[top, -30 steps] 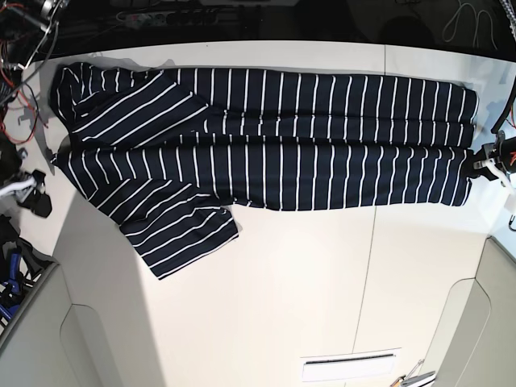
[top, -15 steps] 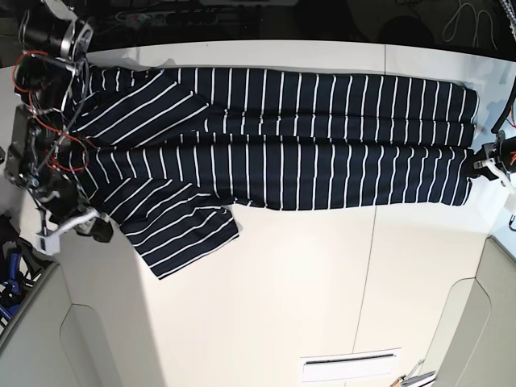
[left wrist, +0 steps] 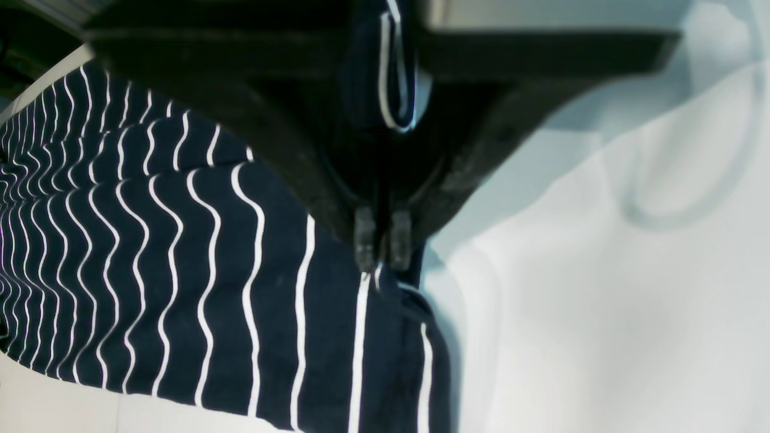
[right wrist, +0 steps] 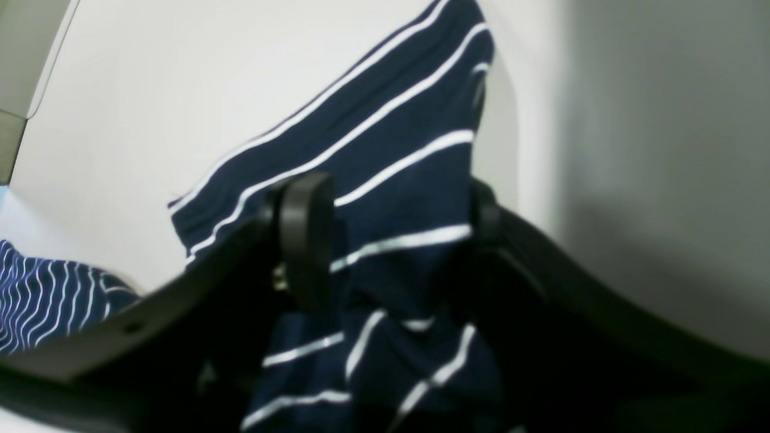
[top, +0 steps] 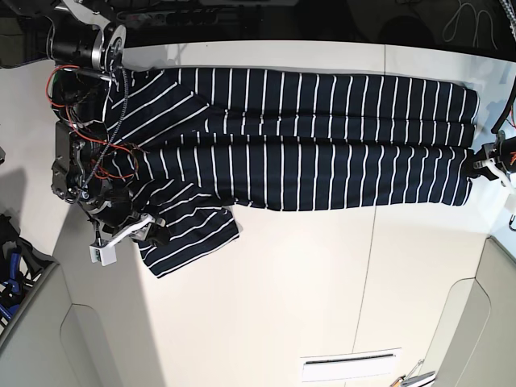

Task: Fold the T-shirt properly
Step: 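Grasp the sleeve end with the right gripper and tuck it inward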

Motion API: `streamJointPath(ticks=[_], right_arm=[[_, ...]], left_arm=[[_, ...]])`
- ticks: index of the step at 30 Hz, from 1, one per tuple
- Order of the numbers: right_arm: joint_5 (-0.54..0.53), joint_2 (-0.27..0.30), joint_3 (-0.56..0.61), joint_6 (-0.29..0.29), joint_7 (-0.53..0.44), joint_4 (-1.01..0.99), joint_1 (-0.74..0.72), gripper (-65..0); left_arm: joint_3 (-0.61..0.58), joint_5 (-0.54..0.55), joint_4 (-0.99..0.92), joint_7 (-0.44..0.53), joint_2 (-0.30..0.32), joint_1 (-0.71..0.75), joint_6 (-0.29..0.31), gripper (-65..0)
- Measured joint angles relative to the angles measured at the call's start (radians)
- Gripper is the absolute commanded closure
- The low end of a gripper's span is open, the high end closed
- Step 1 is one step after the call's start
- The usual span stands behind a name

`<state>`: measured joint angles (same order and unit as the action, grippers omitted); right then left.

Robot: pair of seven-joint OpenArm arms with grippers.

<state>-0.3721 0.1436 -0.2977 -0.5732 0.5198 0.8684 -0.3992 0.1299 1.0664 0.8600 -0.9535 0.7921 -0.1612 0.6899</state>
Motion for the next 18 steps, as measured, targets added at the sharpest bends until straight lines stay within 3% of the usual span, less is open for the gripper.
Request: streamJointPath(ticks=[3,4,7,11,14,18], right_arm=[[0.010,0.000,0.000,0.001,0.013,0.000,0.000,-1.5],[0.014,0.000,0.000,0.001,0.016,0.000,0.001,0.0],[0.011,0.000,0.000,0.001,0.042,0.013,0.003,0.0],[-0.042,0.000,0.000,0.004,0.216,0.110,0.006,0.0],[-0.126,-0.002,-0.011,0.001,0.337,0.258,0.033,0.0],[-0.174,-0.003,-0.054,0.002,0.391,0.519,0.139,0.0]], left_arm=[[0.000,0.000,0.000,0.000,0.000,0.000,0.000,0.0],[0.000,0.000,0.000,0.000,0.000,0.000,0.000,0.0],[0.000,0.000,0.000,0.000,0.000,0.000,0.000,0.0],[0.000,0.000,0.000,0.000,0.000,0.000,0.000,0.0],[0.000,0.000,0.000,-0.002,0.004,0.000,0.000,0.0],[-0.001,0.000,0.004,-0.014,0.040,0.000,0.000,0.0]])
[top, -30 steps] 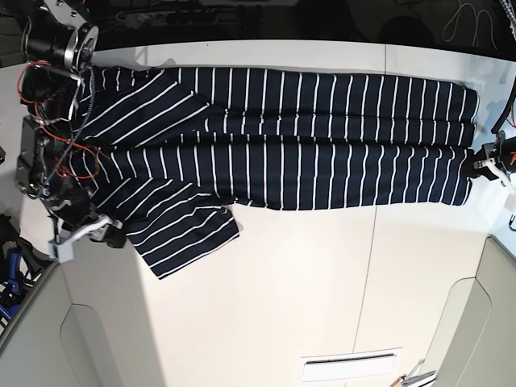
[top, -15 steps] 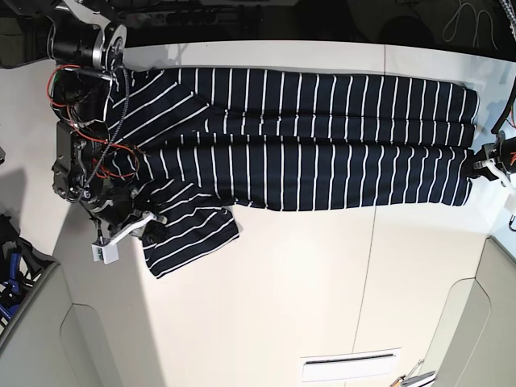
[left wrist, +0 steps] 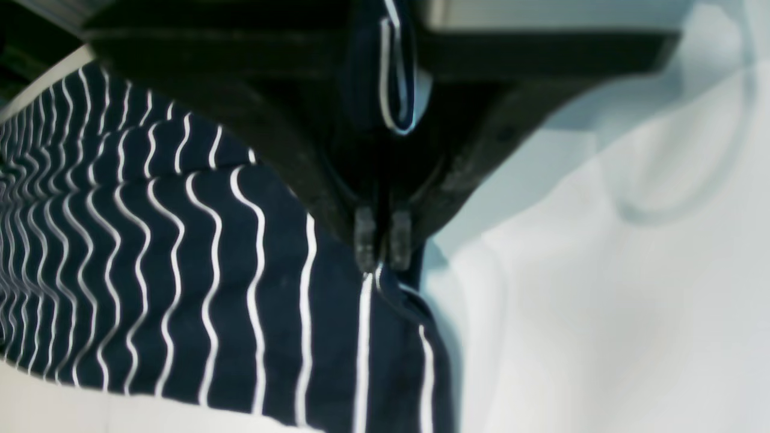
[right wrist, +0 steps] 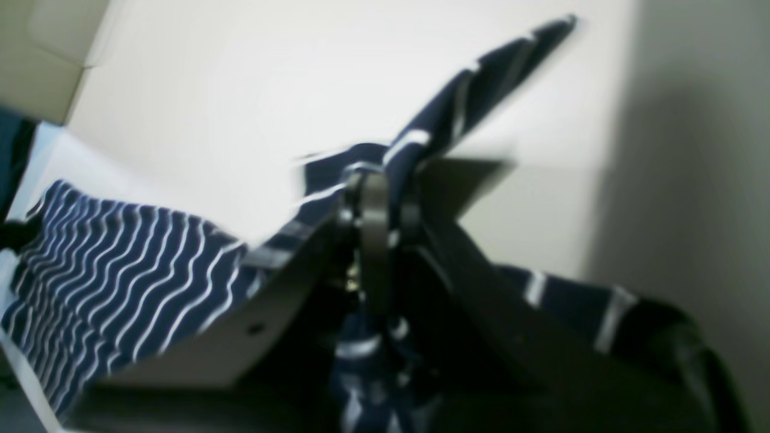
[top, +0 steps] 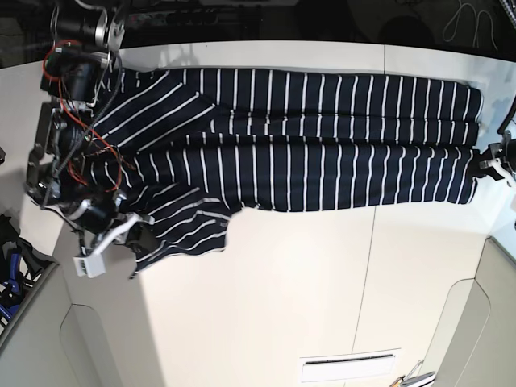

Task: Fold the T-shirt properly
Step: 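Grasp the sleeve end with the right gripper and tuck it inward, then adjust the sleeve end with the right gripper, pressing it flat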

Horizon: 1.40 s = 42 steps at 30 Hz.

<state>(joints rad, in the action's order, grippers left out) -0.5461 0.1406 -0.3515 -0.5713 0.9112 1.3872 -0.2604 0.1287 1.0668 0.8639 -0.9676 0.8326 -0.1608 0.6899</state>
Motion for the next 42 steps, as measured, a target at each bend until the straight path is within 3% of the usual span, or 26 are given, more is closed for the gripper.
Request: streamJointPath(ticks=[5,8,16,21,27,30,37,42], right_arm=[[-0.103,0.000,-0.061,-0.001,0.100,0.274,0.169,0.0],[-0.166,-0.003,-0.098,-0.003,0.100,0.383,0.269,0.0],[-0.194,-0.003,-0.128,-0.006,0.103,0.547,0.501,0.0],[-0.189,-0.008,-0.128,-0.008,0.096,0.553,0.589,0.0],[-0.120,-0.084,-0.129,-0.009,0.077,0.544,0.623,0.0],[-0.066,-0.111,-0.129,-0.005,0.074,0.504,0.624,0.0],[-0.079,-0.114,-0.129,-0.005,0.056,0.448,0.657,0.0],[-0.067,-0.116,-0.129,-0.005,0.032,0.445,0.668,0.0]], left_arm=[[0.000,0.005,0.028,-0.028,0.060,-0.001,0.000,0.0],[0.000,0.010,0.050,-0.046,0.064,0.000,0.000,0.0],[0.000,0.030,0.064,-0.117,0.065,0.000,0.000,0.0],[0.000,0.090,0.064,-0.233,0.065,0.000,0.000,0.0],[0.000,0.098,0.064,-0.266,0.071,0.000,0.000,0.0],[0.000,0.153,0.064,-0.315,0.089,0.000,0.000,0.0],[0.000,0.267,0.064,-0.358,0.163,0.016,0.000,0.0],[-0.001,0.335,0.066,-0.372,0.164,0.094,0.002,0.0]])
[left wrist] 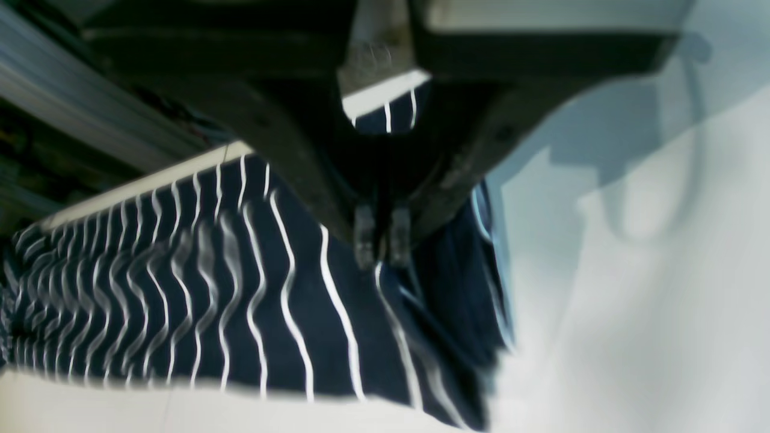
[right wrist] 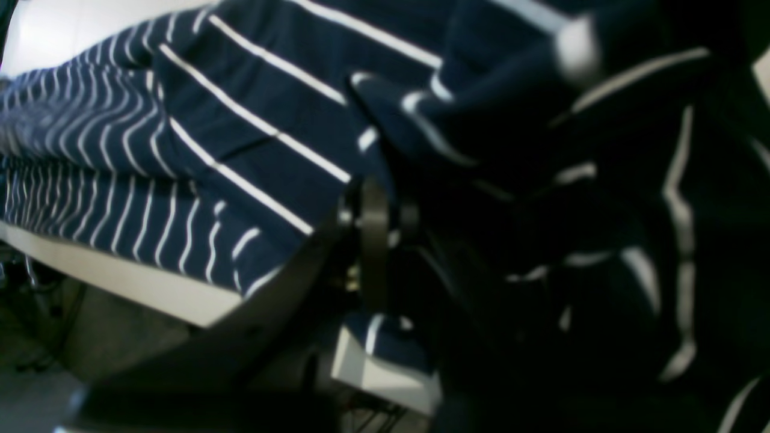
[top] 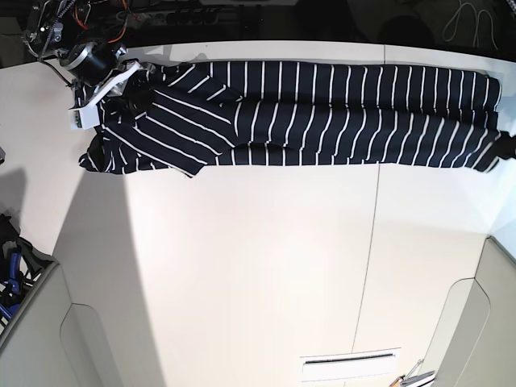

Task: Fold the T-shirt properly
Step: 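Adjust the sleeve end with the right gripper, pressing it flat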

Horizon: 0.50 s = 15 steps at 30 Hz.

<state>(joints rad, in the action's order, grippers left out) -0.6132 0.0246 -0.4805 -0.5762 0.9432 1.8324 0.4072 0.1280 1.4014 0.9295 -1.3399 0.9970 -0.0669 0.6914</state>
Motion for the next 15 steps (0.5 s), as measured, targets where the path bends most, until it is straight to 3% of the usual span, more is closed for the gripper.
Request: streamJointPath(ticks=[2,5,7,11,15], right_arm=[[0.010,0.000,0.000,0.000,0.000,0.000,0.000,0.0],[0.024,0.000,0.000,0.000,0.001,0.000,0.000,-24.5],[0.026,0.006,0.000,0.000,0.000,0.000,0.000,-32.0],[0.021,0.006,-0.006,0.000,0.000,0.000,0.000,-31.9],[-0.046,0.006,-0.060,0.000,0.013,0.021,0.000,-31.9]], left_arm=[[-0.001,0.006,0.000,0.004,-0.002,0.015,0.001,0.0],[0.000,0.011,0.000,0.009,0.001,0.011,0.001,-4.1],[0.000,0.011,0.000,0.005,0.001,0.011,0.001,-10.2],[0.000,0.010,0.000,-0.059,0.001,0.011,0.001,-24.0],[0.000,0.007,0.000,-0.059,0.002,0.017,0.001,-24.3]])
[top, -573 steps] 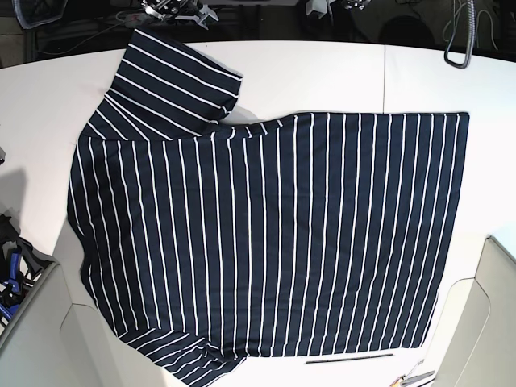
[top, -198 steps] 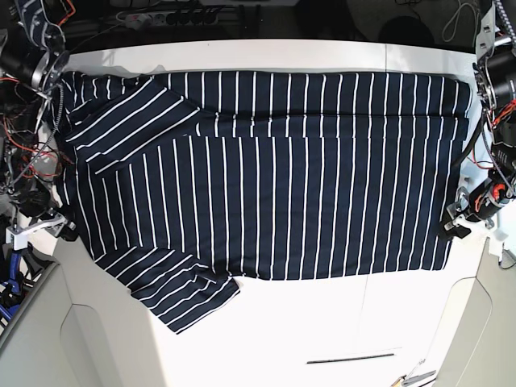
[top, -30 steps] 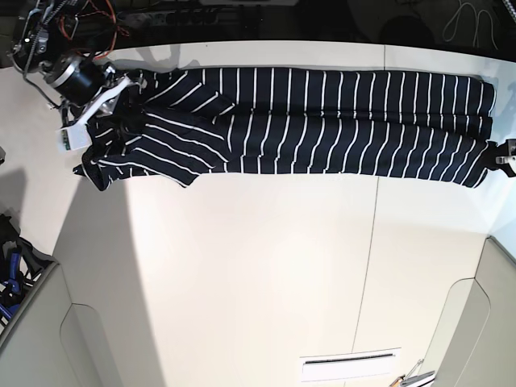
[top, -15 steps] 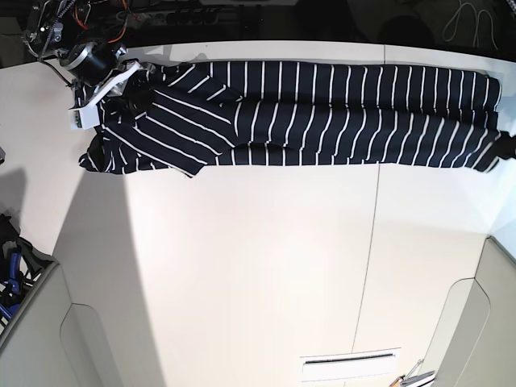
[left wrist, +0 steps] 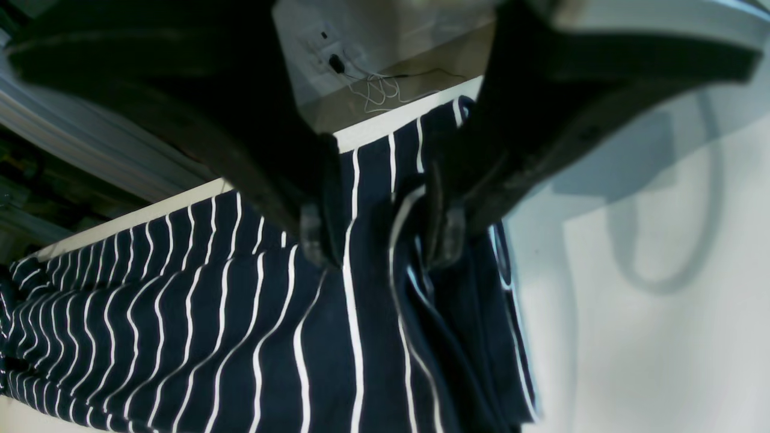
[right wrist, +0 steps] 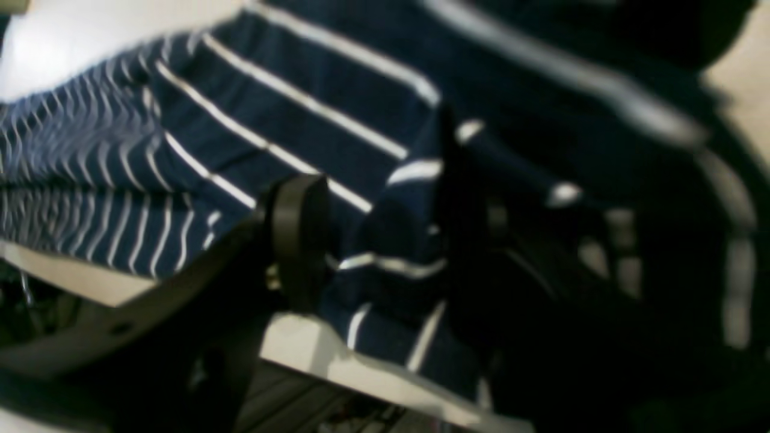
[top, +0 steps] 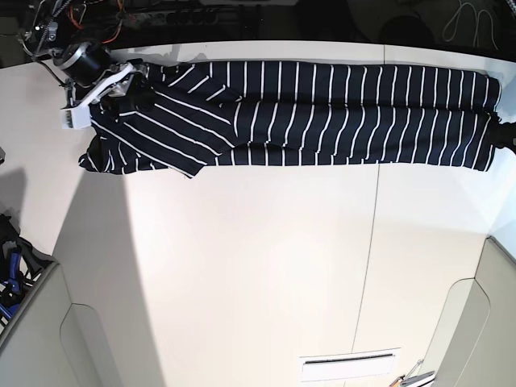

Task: Fold the T-shirt properly
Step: 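Adjust the sleeve end with the right gripper, pressing it flat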

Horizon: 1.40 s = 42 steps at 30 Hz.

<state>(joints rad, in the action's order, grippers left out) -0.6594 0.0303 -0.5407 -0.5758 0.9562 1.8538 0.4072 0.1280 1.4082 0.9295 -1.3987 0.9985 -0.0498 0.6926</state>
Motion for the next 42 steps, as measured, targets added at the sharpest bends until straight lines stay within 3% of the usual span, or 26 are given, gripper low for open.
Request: streamJointPath(ticks=[5,9,11,13,14,17,24,28,36,40,42], right_arm=[[-0.137,0.000,-0.128,0.000,0.082,0.084,0.000,-31.9],[-0.171,0.000,-0.198,-0.007,0.081,0.190,0.000,-30.2],[-0.197,0.000,-0.201,-0.010,0.079,0.236,0.000,-19.9],[-0.208,-0.008,-0.188,-0.010,0.070,0.251,-0.002,-2.1],[-0.208,-0.011,-0.172,-0.009,0.060,0.249,-0.003,0.0],[-0.165,-0.017,-0.089,-0.012,0.058,0.212,-0.033,0.0],[0.027,-0.012,0.081,-0.017,0.002,-0.045,-0.098,0.0],[0.023,0.025,0.106,-0.016,-0.053,-0.158,-0.103,0.0],[0.012,0.069,0.106,-0.019,-0.067,-0.234,-0.103,0.0],[0.012,0.072,0.106,-0.019,-0.070,-0.234,-0.103,0.0],[0.006,0.072,0.106,-0.019,-0.070,-0.234,-0.103,0.0]], left_arm=[[0.010,-0.071,0.000,0.023,0.016,0.000,0.000,-24.3],[0.089,-0.115,0.000,0.058,0.019,0.000,0.000,-24.4],[0.113,-0.122,0.000,0.060,0.019,0.000,0.000,-28.4],[0.120,-0.142,0.000,0.076,0.019,0.003,0.000,-35.1],[0.121,-0.158,0.000,0.108,0.019,0.009,0.000,-37.5],[0.123,-0.219,0.000,0.212,0.016,0.038,0.000,-40.7],[0.124,-0.229,0.000,0.219,-0.035,0.097,0.000,-40.7],[0.124,-0.204,0.000,0.219,-0.043,0.100,0.000,-40.7],[0.166,-0.203,0.000,0.227,-0.044,0.100,0.000,-40.7],[0.303,-0.002,0.000,0.137,-0.040,0.099,0.001,-40.7],[0.342,0.033,0.000,0.085,-0.038,0.099,0.002,-40.7]])
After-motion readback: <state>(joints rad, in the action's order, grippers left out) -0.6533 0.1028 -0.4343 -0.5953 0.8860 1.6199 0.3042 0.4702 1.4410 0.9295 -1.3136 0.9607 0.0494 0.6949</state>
